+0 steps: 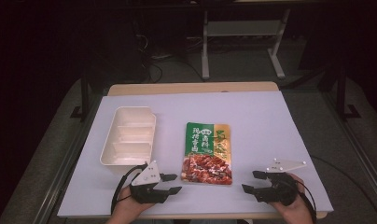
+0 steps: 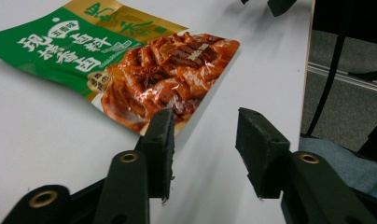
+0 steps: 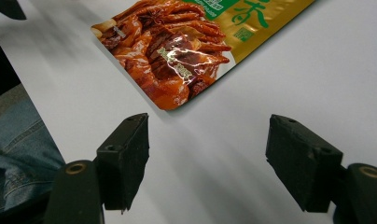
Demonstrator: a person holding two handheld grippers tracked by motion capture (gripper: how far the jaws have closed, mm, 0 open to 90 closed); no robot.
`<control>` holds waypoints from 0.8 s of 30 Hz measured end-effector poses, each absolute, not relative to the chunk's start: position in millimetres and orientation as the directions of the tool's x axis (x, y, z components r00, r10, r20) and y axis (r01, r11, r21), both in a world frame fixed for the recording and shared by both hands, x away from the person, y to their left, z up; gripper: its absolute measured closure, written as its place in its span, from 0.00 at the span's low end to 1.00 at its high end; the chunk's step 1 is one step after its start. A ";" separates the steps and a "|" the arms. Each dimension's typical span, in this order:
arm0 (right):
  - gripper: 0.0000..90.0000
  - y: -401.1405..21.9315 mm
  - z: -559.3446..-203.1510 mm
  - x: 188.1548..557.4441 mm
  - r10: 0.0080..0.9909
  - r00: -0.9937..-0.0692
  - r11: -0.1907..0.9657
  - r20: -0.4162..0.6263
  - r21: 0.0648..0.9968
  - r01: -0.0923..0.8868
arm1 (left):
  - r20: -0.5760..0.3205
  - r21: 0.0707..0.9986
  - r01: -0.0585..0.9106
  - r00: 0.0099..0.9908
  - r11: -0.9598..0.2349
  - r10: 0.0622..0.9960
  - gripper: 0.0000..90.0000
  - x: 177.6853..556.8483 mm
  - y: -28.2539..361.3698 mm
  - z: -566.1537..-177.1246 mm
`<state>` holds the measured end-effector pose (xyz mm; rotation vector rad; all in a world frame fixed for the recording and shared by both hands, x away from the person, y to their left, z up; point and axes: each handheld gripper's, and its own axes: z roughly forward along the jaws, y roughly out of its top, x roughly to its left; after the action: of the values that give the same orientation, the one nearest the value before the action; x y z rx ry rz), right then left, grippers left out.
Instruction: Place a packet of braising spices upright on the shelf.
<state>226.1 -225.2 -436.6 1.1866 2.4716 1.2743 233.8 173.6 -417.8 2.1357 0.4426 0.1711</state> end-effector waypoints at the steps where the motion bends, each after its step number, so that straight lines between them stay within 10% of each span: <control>1: 0.32 -225.2 -436.7 226.0 0.688 -0.687 0.339 0.234 0.733 0.590 | -0.048 0.815 0.252 0.927 -0.523 0.372 0.68 238.2 168.1 -417.0; 24: 0.32 -224.8 -435.4 226.3 0.680 -0.695 0.343 0.233 0.737 0.582 | -0.043 0.725 0.297 0.920 -0.621 0.391 1.00 285.9 121.0 -421.9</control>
<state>226.3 -224.8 -435.4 1.1707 2.4775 1.2840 285.9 121.0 -421.9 2.2818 0.4864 0.1514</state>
